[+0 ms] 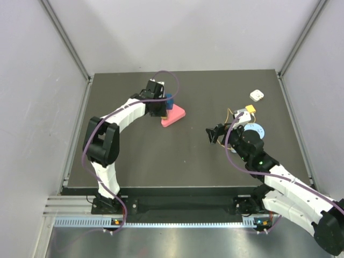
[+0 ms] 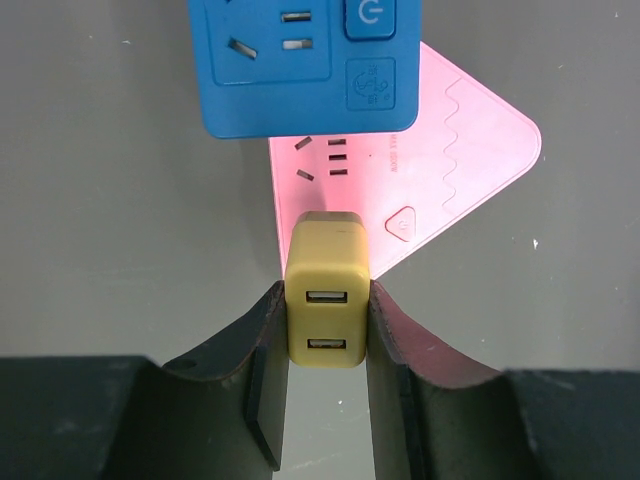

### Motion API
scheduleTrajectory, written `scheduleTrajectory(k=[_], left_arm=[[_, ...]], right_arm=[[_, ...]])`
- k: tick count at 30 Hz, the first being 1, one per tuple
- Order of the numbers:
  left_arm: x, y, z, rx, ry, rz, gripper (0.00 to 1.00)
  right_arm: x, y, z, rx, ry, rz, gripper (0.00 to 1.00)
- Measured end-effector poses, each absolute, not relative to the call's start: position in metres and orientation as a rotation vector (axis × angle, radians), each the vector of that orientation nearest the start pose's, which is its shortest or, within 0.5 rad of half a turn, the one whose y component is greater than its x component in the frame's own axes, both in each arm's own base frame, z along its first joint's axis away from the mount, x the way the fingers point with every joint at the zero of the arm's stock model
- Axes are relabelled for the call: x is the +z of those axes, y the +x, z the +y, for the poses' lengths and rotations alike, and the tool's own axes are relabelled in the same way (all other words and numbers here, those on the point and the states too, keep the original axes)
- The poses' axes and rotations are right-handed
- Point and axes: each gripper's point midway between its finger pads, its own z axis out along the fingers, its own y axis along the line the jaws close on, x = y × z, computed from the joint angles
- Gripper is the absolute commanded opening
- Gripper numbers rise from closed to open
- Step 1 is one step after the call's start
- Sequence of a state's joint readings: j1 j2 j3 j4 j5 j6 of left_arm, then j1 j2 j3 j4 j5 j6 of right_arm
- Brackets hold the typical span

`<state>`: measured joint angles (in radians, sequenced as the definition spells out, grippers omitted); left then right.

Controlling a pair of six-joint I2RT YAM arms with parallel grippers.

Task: Insert the plug

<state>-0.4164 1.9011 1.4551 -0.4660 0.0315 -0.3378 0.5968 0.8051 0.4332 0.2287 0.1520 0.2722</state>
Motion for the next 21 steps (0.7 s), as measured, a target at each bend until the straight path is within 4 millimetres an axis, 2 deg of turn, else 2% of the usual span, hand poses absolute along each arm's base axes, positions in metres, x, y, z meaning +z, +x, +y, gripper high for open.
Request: scheduleTrajectory(k=[11,21], left_arm=[[0.0910,0.4282,-0.2163,-0.343,0.122,2.567,0.00],[0.0905,0.4256,-0.2146,-0.319,0.113,2.611,0.00]], right_arm=[[0.1895,0.2782,0.1742,0.527,-0.183,1.755,1.00],[0.1895,0.2769,0.1766,0.547,-0.181,1.758,1.00]])
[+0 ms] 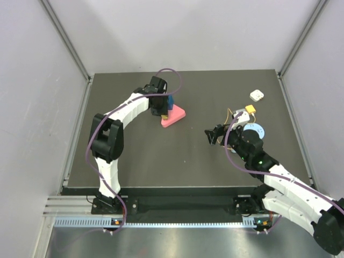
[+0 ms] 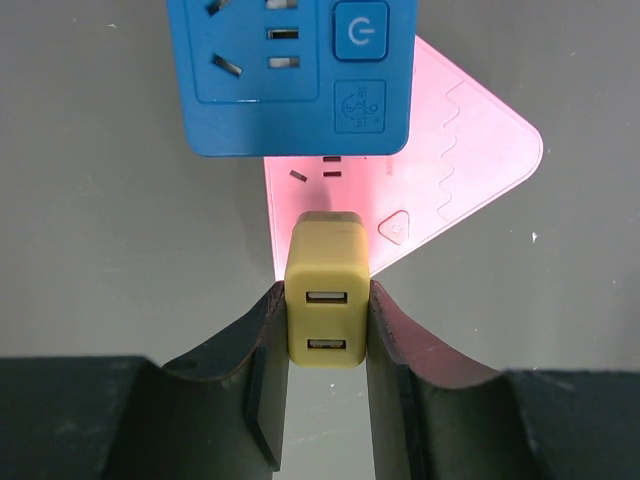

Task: Insert the plug

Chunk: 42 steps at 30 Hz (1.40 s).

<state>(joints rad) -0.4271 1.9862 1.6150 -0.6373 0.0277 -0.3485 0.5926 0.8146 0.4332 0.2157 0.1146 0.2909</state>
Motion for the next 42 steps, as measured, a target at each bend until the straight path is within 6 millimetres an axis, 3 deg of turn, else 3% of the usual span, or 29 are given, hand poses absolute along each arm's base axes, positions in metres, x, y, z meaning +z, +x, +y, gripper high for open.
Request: scheduleTrajectory(k=[16,42], left_arm=[[0.090,0.417,-0.208,-0.267,0.078,2.670,0.00],[0.090,0.413,-0.217,-0.296,0.064,2.691,0.00]], right_arm=[[0.190,0.276,0.179,0.565,-0.182,1.760,1.00],[0.199,0.273,0.178,0.585,-0.174,1.732,1.00]])
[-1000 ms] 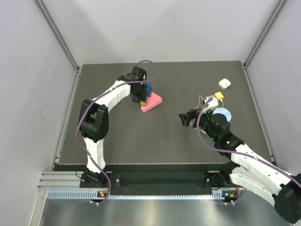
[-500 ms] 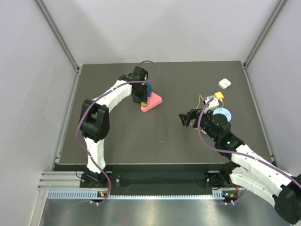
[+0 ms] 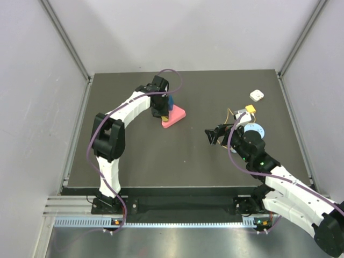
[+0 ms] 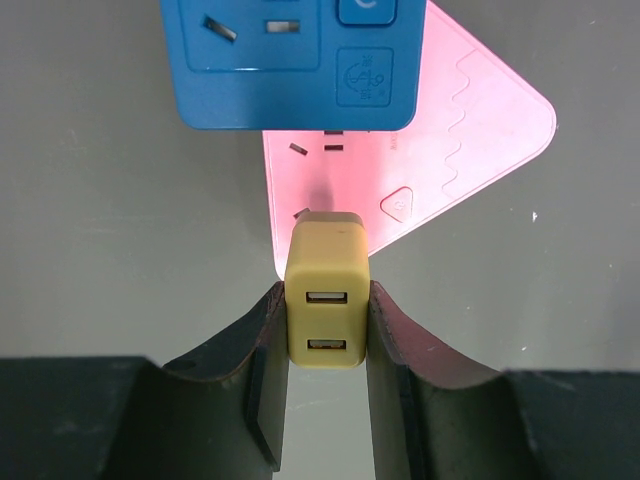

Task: Insert the plug

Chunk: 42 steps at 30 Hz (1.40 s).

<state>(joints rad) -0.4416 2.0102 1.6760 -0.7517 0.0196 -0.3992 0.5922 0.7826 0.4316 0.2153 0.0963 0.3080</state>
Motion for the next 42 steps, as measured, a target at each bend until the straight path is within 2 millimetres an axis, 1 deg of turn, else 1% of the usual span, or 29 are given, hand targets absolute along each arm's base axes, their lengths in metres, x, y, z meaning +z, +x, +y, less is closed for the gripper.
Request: scheduleTrajectory(k=[9,14,27,42], left_arm=[[0.090,0.415,-0.220,-0.309,0.066,2.689,0.00],[0.091,0.415,-0.220,-0.310,0.060,2.689,0.00],[0.095,0.424,-0.216,-0.254,0.030,2.667,0.00],[0.091,0.424,-0.220,-0.272,-0.003,2.675,0.00]], right_arm=[[0.198,0.273,0.178,0.584,-0.174,1.733,1.00],[0.192,0.272,0.176,0.572,-0.171,1.745,1.00],[0.191,0.272,0.175,0.568,-0.168,1.746,1.00],[0.187,0.272,0.173,0.552,-0.175,1.761,1.00]])
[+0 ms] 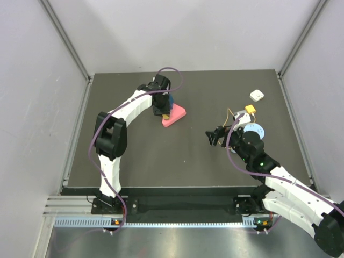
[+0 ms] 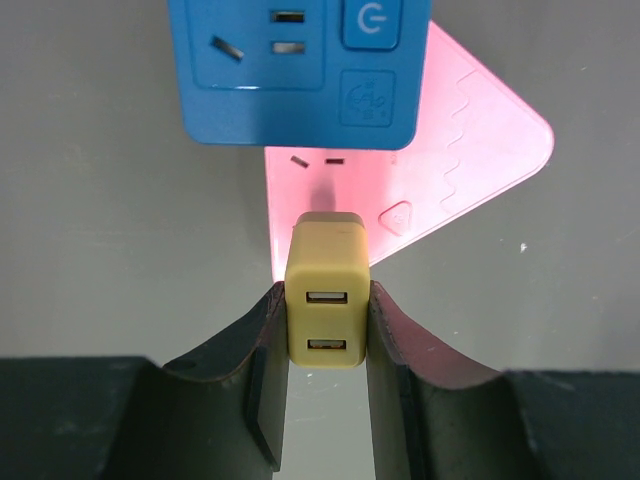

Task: Insert the plug

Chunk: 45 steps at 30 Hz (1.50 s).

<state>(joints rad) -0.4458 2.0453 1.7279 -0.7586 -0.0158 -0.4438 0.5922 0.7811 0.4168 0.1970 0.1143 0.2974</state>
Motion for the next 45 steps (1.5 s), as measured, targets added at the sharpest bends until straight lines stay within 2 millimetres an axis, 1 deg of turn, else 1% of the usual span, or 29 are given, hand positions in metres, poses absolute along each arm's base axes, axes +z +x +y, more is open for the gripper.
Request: scheduleTrajectory(k=[3,15,25,38,45], left_arm=[[0.087,0.425,-0.221,-0.275,-0.013,2.681,0.00],[0.086,0.425,-0.222,-0.283,-0.058,2.684,0.00],[0.083,0.426,-0.222,-0.282,-0.059,2.681,0.00],[0.082,0.437,-0.226,-0.288,-0.059,2.660,0.00],[0.081,0.444,-0.228,-0.264,-0.062,2.676,0.00]], right_arm=[[0.186,0.272,0.173,0.546,-0.175,1.765,1.00],[0.185,0.273,0.172,0.539,-0.170,1.768,1.00],[0.185,0.272,0.170,0.532,-0.166,1.770,1.00],[0.185,0.271,0.168,0.524,-0.167,1.769,1.00],[0.185,0.271,0.168,0.525,-0.167,1.770,1.00]])
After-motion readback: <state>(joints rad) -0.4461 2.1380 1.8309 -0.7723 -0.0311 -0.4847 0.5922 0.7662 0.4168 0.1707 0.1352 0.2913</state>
